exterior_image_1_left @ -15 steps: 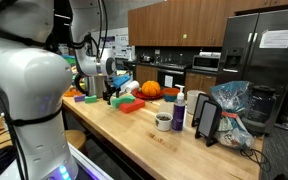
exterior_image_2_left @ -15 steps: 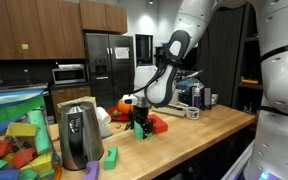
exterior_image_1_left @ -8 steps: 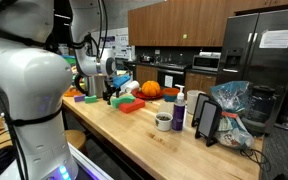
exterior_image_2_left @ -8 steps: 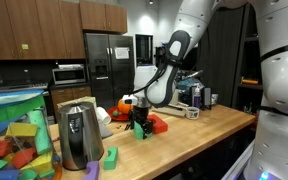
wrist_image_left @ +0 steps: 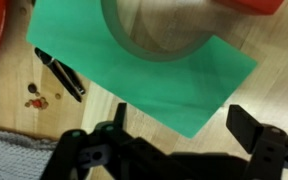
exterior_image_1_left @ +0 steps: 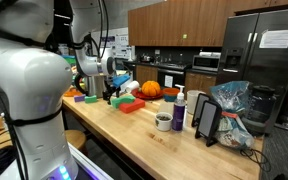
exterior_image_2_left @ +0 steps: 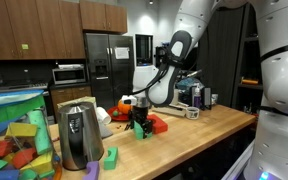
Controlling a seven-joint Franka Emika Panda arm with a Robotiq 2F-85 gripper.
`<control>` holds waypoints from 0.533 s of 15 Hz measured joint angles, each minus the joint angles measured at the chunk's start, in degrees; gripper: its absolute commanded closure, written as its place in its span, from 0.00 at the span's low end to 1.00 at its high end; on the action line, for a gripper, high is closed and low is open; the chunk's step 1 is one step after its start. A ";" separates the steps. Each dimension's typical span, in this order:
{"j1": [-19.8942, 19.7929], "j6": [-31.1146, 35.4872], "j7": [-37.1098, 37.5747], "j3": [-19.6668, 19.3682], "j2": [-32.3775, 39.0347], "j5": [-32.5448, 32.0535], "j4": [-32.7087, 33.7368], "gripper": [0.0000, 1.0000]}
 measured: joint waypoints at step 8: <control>0.10 -5.80 0.78 -0.28 0.00 -2.16 1.63 0.00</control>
